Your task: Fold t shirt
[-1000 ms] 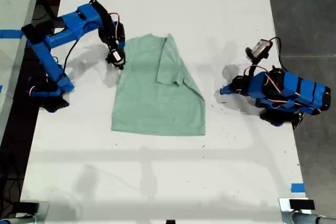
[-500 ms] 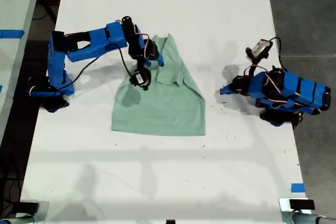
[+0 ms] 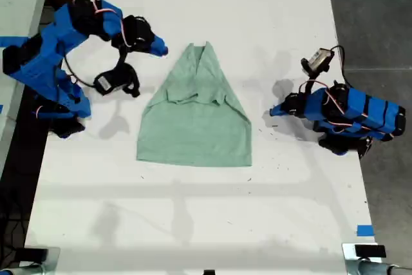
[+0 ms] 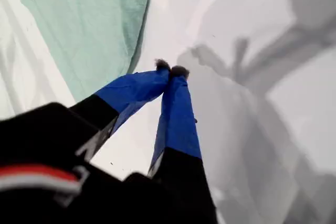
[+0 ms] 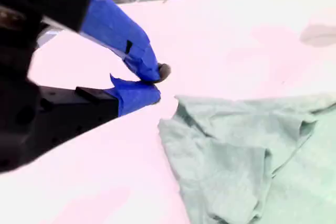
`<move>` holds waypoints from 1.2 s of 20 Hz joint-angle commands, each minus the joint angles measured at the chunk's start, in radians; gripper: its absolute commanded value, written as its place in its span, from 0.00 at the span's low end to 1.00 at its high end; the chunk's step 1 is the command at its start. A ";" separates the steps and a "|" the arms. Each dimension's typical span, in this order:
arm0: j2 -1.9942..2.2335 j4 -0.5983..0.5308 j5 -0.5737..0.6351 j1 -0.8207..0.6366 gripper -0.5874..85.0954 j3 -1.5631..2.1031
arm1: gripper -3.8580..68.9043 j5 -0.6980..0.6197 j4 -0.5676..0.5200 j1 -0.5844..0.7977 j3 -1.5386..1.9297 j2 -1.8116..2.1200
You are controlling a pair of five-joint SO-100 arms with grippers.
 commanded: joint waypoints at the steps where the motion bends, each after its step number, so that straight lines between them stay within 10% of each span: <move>1: 0.643 -0.330 -0.095 0.176 0.01 0.609 | 0.07 -0.014 -0.006 -0.008 0.041 0.017; 6: 1.175 -0.673 -0.219 0.316 0.01 1.482 | 0.07 -0.011 -0.006 -0.008 0.041 0.017; 24: 1.476 -0.480 -0.115 0.204 0.01 1.717 | 0.07 -0.005 -0.003 -0.011 0.043 0.017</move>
